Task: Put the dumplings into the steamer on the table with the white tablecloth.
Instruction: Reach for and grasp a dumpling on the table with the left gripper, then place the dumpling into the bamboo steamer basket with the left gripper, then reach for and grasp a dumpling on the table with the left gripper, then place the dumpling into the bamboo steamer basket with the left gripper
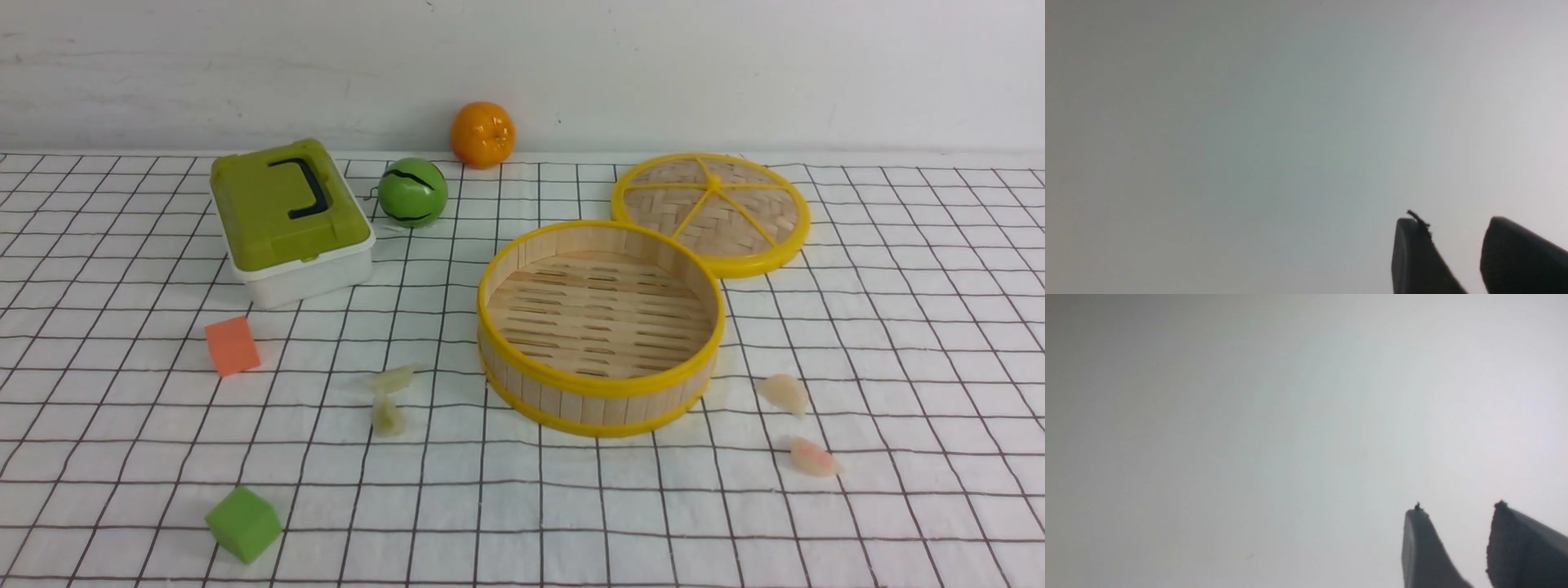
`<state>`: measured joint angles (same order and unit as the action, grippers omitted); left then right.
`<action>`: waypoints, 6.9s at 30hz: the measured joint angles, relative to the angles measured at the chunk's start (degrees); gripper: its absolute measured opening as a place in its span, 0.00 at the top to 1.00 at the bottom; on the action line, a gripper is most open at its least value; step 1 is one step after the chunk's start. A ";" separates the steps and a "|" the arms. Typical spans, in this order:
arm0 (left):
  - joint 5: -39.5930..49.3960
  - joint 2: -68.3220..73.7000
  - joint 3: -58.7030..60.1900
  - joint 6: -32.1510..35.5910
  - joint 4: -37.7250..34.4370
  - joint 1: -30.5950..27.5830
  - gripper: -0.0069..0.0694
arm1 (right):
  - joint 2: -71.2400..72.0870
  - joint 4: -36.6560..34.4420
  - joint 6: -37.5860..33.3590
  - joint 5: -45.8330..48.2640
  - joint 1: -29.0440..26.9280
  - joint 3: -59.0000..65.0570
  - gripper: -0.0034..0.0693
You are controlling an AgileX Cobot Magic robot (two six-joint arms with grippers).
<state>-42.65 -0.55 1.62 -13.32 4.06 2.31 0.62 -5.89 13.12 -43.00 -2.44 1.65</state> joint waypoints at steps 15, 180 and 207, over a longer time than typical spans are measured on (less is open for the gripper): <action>44.88 26.09 -36.09 -31.10 22.39 0.00 0.93 | -17.34 12.00 1.27 35.10 0.00 -30.09 0.97; 110.52 132.74 -112.63 14.87 -0.62 18.61 0.54 | -35.59 -23.74 -31.63 75.40 0.00 -24.23 0.85; 103.87 133.56 -130.10 3.31 -13.96 29.21 0.68 | -35.59 -23.76 -31.63 74.96 0.00 -24.23 0.82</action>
<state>61.22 133.01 -128.48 -10.02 -9.89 31.52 -34.97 -29.65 -18.51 31.95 -2.44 -22.58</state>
